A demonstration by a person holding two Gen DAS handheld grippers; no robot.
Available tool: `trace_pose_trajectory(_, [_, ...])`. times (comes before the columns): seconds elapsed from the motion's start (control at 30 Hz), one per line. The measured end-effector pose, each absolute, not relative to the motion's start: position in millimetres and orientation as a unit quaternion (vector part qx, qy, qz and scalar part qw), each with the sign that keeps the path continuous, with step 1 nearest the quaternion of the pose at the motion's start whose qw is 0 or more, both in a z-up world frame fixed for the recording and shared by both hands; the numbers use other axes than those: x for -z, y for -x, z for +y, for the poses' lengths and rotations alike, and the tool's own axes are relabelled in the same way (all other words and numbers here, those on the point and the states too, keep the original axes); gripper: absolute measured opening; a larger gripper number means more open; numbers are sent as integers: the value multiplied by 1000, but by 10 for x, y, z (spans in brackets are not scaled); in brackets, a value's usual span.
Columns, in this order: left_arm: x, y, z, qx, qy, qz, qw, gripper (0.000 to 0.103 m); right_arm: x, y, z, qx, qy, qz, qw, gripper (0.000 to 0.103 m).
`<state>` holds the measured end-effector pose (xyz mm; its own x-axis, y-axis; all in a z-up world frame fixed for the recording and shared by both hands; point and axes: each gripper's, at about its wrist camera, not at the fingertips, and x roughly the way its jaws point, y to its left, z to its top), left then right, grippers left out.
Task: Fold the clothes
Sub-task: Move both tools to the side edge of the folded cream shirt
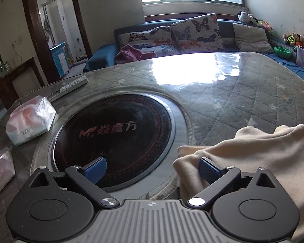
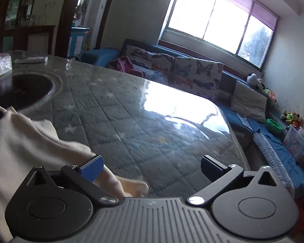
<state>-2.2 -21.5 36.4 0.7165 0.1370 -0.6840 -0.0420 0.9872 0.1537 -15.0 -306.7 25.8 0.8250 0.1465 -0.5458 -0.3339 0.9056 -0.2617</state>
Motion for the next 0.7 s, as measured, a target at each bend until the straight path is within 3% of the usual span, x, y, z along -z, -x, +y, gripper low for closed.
trace_pose_trajectory(0.4, [-364,-120,-200,-33,-63,371,926,101,-192,-21,-2870,-137,206,276,929,103])
trace_pose_trajectory(0.7, [-430,234,-111,-42,-33,366,929,100,-256,567,-3009,-164,203,254,931,103])
